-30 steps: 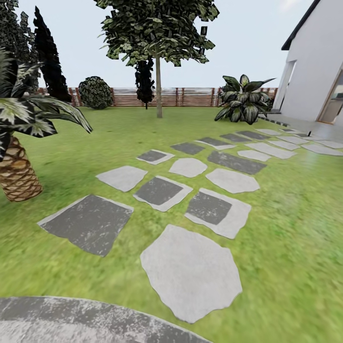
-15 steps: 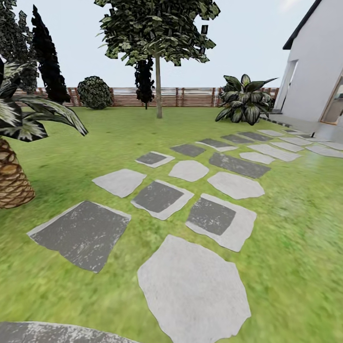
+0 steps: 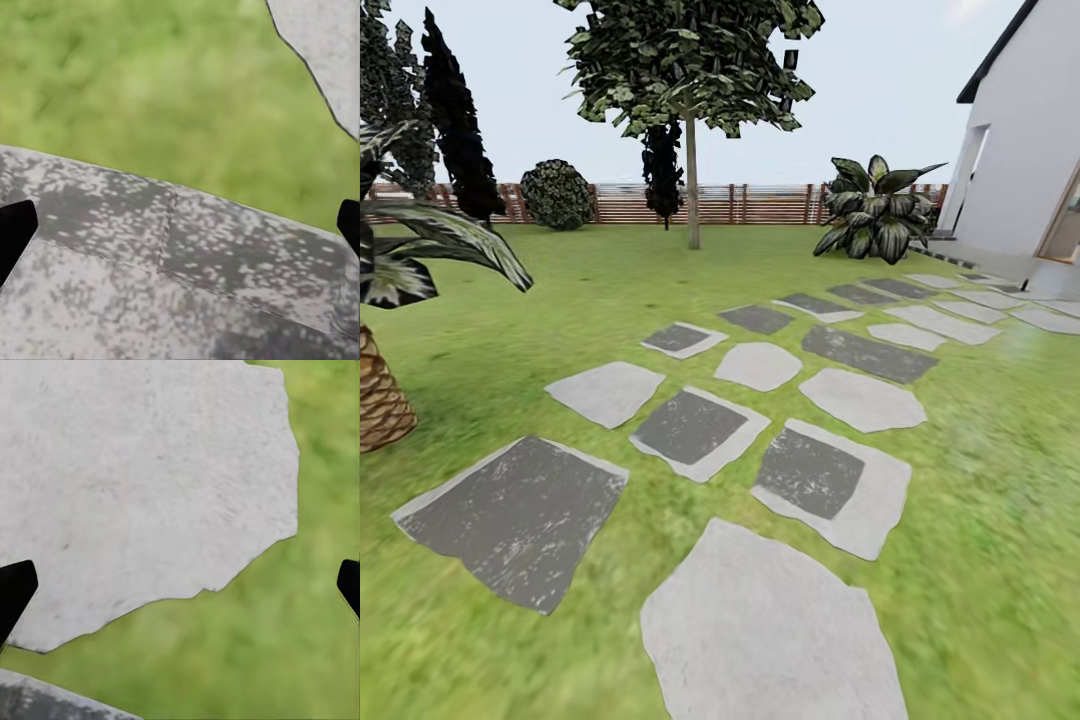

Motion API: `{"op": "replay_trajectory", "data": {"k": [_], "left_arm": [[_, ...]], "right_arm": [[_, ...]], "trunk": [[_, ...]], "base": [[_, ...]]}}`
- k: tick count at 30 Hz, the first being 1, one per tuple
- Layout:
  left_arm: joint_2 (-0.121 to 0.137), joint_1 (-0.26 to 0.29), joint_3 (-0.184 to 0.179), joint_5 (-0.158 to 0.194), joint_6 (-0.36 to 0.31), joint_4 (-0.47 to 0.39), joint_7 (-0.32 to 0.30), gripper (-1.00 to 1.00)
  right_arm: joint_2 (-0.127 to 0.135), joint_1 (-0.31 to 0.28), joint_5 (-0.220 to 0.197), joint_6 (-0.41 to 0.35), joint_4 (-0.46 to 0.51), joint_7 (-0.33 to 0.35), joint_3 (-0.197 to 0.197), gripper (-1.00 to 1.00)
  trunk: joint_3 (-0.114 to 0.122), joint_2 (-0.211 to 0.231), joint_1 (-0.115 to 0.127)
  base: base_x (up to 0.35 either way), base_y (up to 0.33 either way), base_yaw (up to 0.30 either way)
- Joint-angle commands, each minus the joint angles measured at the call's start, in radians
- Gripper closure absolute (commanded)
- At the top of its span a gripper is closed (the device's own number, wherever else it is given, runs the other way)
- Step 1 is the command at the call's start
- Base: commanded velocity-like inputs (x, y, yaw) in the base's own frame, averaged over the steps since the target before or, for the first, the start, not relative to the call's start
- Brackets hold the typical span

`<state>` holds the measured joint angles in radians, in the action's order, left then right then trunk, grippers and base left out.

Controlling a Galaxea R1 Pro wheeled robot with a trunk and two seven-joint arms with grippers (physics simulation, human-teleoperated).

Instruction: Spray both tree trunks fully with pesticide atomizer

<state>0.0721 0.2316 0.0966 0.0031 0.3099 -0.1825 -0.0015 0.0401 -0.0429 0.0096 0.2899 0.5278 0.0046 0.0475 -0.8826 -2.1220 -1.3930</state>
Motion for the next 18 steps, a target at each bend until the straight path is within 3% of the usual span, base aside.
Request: {"op": "replay_trajectory", "data": {"k": [1,18], "left_arm": [[0.000,0.000,0.000,0.000,0.000,0.000,0.000,-1.00],[0.000,0.000,0.000,0.000,0.000,0.000,0.000,-1.00]], "right_arm": [[0.000,0.000,0.000,0.000,0.000,0.000,0.000,-1.00],[0.000,0.000,0.000,0.000,0.001,0.000,0.000,-1.00]], "trunk": [[0.000,0.000,0.000],[0.000,0.000,0.000]], "base": [[0.340,0.000,0.000],[0.340,0.000,0.000]]}}
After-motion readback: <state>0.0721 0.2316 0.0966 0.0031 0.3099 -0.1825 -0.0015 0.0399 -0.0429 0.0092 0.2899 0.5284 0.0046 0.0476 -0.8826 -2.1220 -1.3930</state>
